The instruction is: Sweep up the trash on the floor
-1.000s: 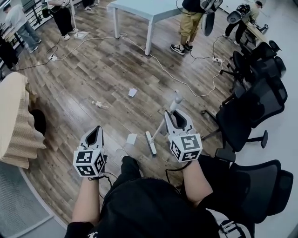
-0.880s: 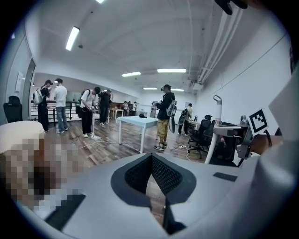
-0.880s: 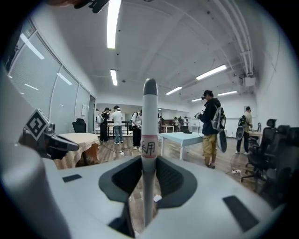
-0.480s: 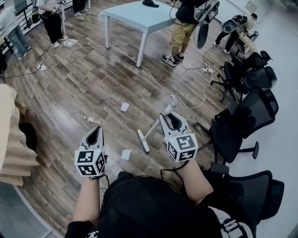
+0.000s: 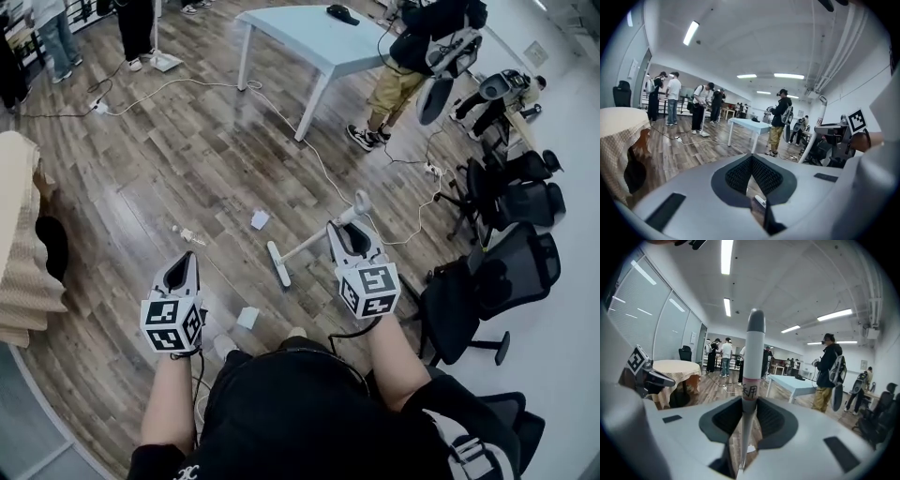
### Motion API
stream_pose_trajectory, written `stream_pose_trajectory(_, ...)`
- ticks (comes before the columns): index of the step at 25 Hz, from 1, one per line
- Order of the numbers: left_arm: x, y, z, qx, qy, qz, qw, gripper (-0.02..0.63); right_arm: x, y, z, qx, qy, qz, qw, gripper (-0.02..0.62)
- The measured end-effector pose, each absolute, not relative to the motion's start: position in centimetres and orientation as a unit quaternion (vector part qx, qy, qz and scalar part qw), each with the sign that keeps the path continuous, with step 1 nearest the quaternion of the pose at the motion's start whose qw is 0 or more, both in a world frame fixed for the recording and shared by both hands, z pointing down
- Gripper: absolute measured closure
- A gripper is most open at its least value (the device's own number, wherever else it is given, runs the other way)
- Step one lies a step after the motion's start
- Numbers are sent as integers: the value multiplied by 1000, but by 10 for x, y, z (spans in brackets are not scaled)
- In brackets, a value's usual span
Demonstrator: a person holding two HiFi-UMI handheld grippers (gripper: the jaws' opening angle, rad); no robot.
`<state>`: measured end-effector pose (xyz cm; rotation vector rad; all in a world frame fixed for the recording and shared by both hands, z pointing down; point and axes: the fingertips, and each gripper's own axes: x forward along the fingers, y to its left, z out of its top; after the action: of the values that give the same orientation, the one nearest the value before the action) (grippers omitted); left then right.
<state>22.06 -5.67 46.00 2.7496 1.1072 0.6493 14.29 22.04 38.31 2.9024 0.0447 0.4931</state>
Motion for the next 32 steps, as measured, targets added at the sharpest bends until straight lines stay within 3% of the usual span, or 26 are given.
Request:
stream_pose_trajectory(17, 228, 34, 485, 953, 132, 253, 99, 612, 300, 333, 478, 957, -196, 199, 78, 489)
stream_pose_trajectory(20, 227, 55, 481, 953, 118, 259, 107, 612, 319, 351, 478, 953, -218, 184, 101, 489)
stream_pose_trajectory(28, 217, 53, 448, 965, 86, 248, 19, 612, 390, 389, 506, 944, -220, 177, 168, 489)
stream_pose_trajectory(32, 202, 37, 458, 961, 50, 265, 59, 612, 421, 387, 537, 930, -231, 196, 208, 489)
